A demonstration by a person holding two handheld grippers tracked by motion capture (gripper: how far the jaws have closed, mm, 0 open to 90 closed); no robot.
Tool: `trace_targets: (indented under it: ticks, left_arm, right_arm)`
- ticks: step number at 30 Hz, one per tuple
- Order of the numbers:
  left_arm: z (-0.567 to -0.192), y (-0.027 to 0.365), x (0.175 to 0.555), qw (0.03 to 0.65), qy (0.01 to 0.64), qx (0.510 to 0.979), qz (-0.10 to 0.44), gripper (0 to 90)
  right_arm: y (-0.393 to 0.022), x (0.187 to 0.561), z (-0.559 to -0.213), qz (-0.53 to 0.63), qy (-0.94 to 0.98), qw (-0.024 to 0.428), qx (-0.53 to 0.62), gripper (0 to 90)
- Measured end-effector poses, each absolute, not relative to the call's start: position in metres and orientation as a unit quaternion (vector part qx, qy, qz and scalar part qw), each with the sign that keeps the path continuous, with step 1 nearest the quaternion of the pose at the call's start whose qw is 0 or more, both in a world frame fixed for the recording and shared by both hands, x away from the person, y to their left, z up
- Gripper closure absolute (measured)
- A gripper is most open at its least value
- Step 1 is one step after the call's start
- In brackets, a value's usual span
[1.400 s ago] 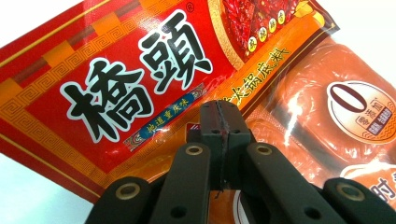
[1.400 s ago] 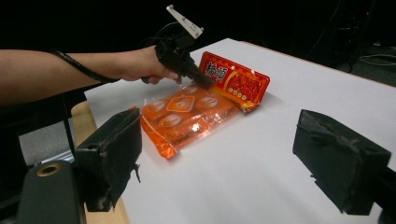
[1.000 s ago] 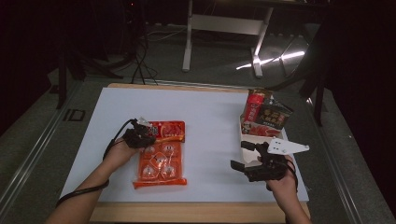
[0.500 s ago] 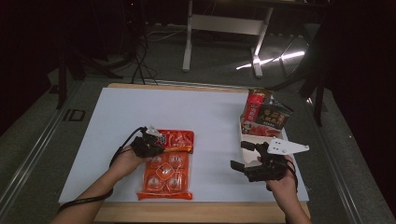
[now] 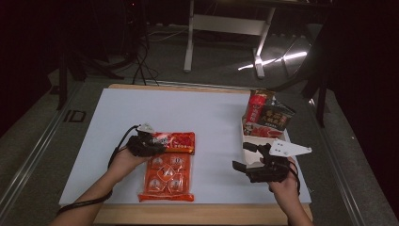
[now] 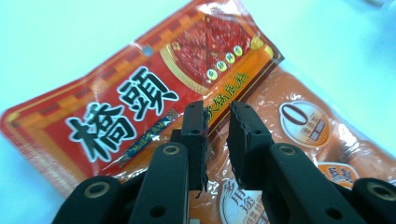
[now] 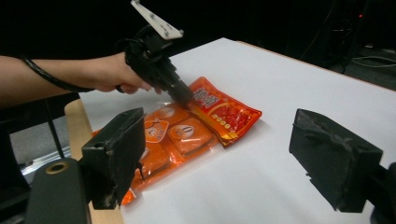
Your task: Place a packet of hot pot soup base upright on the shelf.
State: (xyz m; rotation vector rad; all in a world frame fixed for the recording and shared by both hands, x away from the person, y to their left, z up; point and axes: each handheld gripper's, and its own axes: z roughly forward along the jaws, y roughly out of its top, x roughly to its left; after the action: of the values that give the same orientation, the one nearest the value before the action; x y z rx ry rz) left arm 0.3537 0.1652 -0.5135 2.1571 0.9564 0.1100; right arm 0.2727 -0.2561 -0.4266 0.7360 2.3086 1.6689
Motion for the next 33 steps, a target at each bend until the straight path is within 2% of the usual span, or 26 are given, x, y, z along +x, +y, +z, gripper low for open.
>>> trace_targets:
  ticks: [9, 17, 26, 33]
  left_arm:
    - [-0.494, 0.193, 0.346, 0.417, 0.396, 0.816, 0.056, 67.9]
    - [-0.485, 0.219, 0.341, 0.424, 0.421, 0.798, 0.085, 49.8]
    - [-0.504, 0.229, 0.349, 0.424, 0.437, 0.79, 0.072, 29.2]
    - [-0.525, 0.229, 0.361, 0.41, 0.438, 0.797, 0.064, 25.9]
  right_arm:
    - [-0.254, 0.27, -0.426, 0.557, 0.785, 0.11, 0.247, 17.1]
    - [-0.251, 0.268, -0.424, 0.551, 0.788, 0.125, 0.244, 15.0]
    - [-0.25, 0.267, -0.425, 0.549, 0.789, 0.132, 0.24, 13.7]
    - [-0.252, 0.267, -0.426, 0.55, 0.787, 0.128, 0.248, 13.3]
